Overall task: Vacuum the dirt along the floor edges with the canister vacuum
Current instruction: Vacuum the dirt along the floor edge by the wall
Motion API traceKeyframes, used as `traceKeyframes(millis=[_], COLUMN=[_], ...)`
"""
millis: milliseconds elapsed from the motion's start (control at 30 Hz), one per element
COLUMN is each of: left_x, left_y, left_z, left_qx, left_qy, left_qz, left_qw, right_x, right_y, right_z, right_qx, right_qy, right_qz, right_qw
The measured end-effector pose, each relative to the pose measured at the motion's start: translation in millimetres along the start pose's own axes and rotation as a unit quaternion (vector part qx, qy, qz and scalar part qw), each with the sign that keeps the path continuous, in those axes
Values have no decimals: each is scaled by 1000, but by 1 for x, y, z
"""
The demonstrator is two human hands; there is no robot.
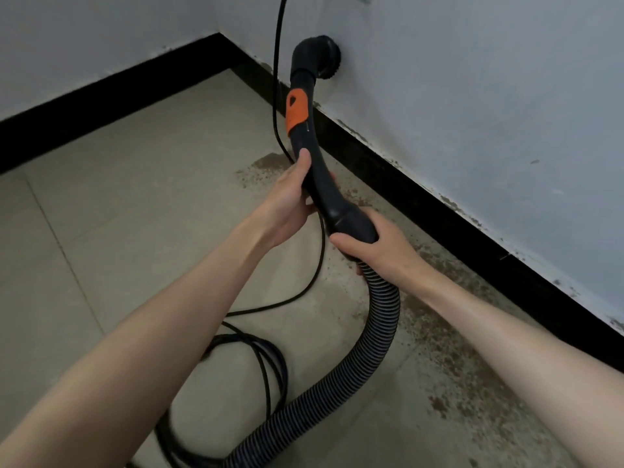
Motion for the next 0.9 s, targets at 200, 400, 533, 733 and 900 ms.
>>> traceKeyframes(millis=[200, 400, 533, 733, 900], left_x=[6, 13, 14, 41, 85], left_y=[-72, -139, -141, -100, -67], left_z=[43, 54, 58, 106, 183], left_qx=[-437, -613, -651, -603, -555], left_qy=[140, 89, 79, 216, 411], left_qz=[35, 73, 61, 1, -6], left_qw=[888, 782, 753, 768, 723], right_x=[14, 20, 15, 1, -20], right_y=[2, 9, 0, -16, -17], right_z=[21, 31, 23, 14, -2], right_qx=[44, 180, 191, 137, 257], right_qy=[-1, 14, 20, 14, -9], right_qz=[-26, -67, -27, -5, -37], right_qw=[999, 981, 981, 990, 966])
Point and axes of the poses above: each hand's wrist, its own x-axis away from the middle knuckle, its own z-axis out of the back of the hand, y = z × x, the point moved 1 cm from there along -x, towards the middle knuckle, and after that the axes turned 3 degrees about z, right-handed, at the moved point
